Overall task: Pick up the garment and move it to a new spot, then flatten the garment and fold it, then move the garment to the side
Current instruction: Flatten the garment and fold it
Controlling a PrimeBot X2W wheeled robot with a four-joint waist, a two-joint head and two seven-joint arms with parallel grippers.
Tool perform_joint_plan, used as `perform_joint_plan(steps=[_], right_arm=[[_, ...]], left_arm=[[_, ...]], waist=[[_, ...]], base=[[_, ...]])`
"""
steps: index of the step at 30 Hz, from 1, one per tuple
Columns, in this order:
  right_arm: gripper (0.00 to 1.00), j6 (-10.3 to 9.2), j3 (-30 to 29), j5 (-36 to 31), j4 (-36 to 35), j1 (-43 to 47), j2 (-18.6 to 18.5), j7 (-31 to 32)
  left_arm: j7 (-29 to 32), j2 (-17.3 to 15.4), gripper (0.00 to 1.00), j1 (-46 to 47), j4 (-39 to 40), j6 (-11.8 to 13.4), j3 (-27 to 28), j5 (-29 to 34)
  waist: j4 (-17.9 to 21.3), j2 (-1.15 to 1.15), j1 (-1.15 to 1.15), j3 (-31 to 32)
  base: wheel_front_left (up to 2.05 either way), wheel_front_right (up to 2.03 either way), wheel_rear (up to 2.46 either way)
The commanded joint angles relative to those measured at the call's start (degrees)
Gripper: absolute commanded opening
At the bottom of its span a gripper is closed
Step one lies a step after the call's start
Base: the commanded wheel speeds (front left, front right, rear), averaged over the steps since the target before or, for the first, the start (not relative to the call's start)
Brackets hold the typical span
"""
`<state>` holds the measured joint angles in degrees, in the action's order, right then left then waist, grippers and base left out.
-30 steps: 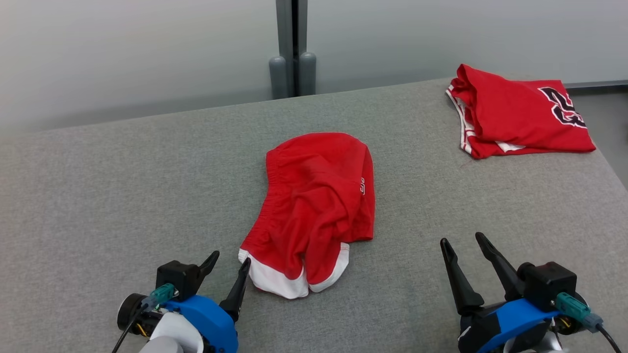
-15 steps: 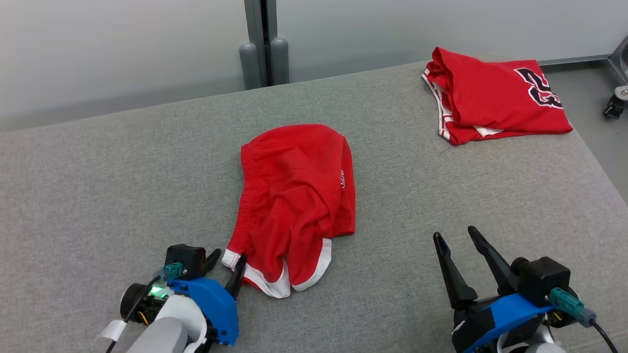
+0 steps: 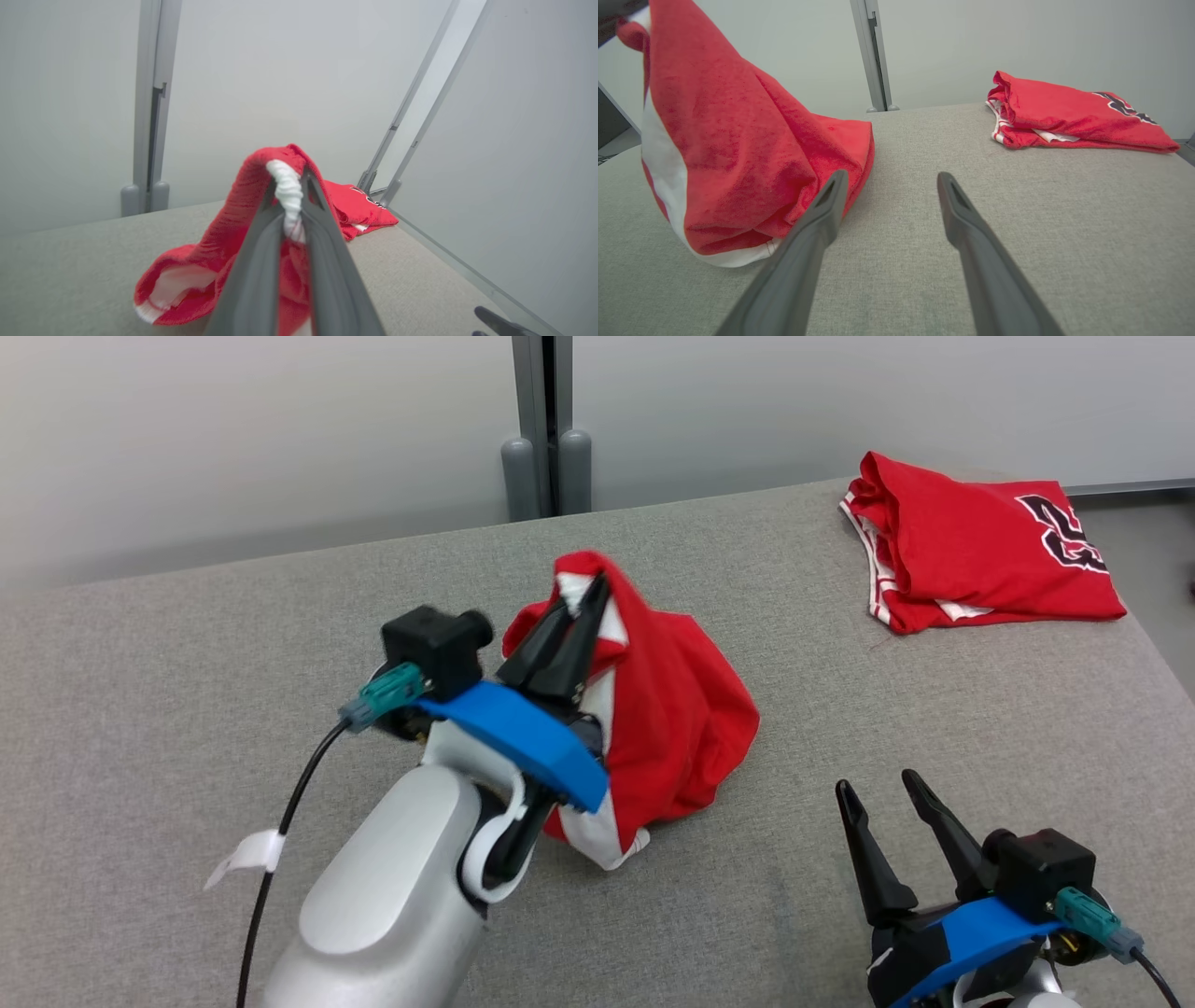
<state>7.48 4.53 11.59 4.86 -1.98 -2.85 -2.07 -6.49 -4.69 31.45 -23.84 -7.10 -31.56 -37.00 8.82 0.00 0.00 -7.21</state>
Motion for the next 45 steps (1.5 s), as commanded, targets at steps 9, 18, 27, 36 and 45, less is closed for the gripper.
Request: perform_joint_plan(steps=[9, 18, 27, 36, 45], right_arm=[[1.00, 0.03, 0.8, 0.6, 0.7, -0.2, -0.1, -0.2], [1.00, 0.03, 0.1, 0.9, 0.7, 0.1, -0.1, -0.8], [1.00, 0.03, 0.0, 0.4, 0.7, 0.4, -0.1, -0.9], [1.00, 0.03, 1.0, 0.7, 1.2, 0.3, -0.1, -0.6], [1.00, 0.03, -1.0, -0.2, 0.7, 1.5, -0.1, -0.2]], left_arm=[[-0.1, 1.7, 0.00, 10.3, 11.4, 5.6, -7.8, -9.4], [-6.1, -0.1, 0.00, 7.3, 3.0, 16.1, -9.6, -13.1], [2.6, -9.5, 0.00, -7.8, -1.4, 20.4, -9.9, -17.4], [2.5, -13.7, 0.91, -15.1, 1.4, 22.3, -11.6, -16.2], [-4.3, -15.3, 1.00, -17.8, 0.8, 22.1, -10.7, -14.6]], waist=[[0.2, 0.00, 0.00, 0.6], [-4.6, 0.00, 0.00, -0.3], [-12.1, 0.00, 0.00, 0.0], [-14.1, 0.00, 0.00, 0.8], [-13.0, 0.00, 0.00, 3.2]], base=[[0.00, 0.00, 0.00], [0.00, 0.00, 0.00], [0.00, 0.00, 0.00], [0.00, 0.00, 0.00], [0.00, 0.00, 0.00]])
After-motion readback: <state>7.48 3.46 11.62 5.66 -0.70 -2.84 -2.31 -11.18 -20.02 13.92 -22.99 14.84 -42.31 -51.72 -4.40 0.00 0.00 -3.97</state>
